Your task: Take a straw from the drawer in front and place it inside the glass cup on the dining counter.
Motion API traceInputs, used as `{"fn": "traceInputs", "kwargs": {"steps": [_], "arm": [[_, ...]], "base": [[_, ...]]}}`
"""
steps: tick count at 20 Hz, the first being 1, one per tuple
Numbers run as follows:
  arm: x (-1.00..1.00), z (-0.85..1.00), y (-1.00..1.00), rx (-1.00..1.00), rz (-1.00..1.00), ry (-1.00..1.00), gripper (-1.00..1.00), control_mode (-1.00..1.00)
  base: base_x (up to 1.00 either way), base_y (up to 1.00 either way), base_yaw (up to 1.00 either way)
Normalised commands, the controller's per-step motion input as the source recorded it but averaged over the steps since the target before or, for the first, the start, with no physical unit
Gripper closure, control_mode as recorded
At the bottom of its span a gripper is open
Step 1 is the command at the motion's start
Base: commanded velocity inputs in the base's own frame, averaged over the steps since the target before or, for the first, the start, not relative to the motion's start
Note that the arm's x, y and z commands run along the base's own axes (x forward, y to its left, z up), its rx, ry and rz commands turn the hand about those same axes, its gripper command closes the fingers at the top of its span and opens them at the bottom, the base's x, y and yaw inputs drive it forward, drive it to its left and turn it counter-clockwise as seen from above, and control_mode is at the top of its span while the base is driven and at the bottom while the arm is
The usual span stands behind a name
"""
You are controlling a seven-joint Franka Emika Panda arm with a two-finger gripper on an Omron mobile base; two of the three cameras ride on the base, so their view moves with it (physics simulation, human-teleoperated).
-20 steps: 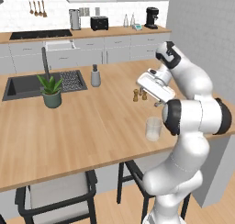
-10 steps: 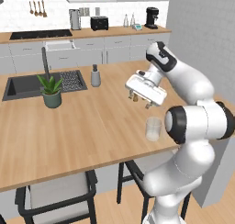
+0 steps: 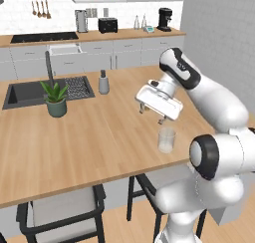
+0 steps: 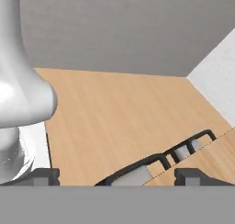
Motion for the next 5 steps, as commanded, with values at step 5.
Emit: {"fn": "traceInputs", "kwargs": {"steps": [5], "arm": [[-0.52,0.0,0.06,-0.01,0.0,-0.16,-1.0,-1.0]], "base": [[0.0,0.0,0.0]]}}
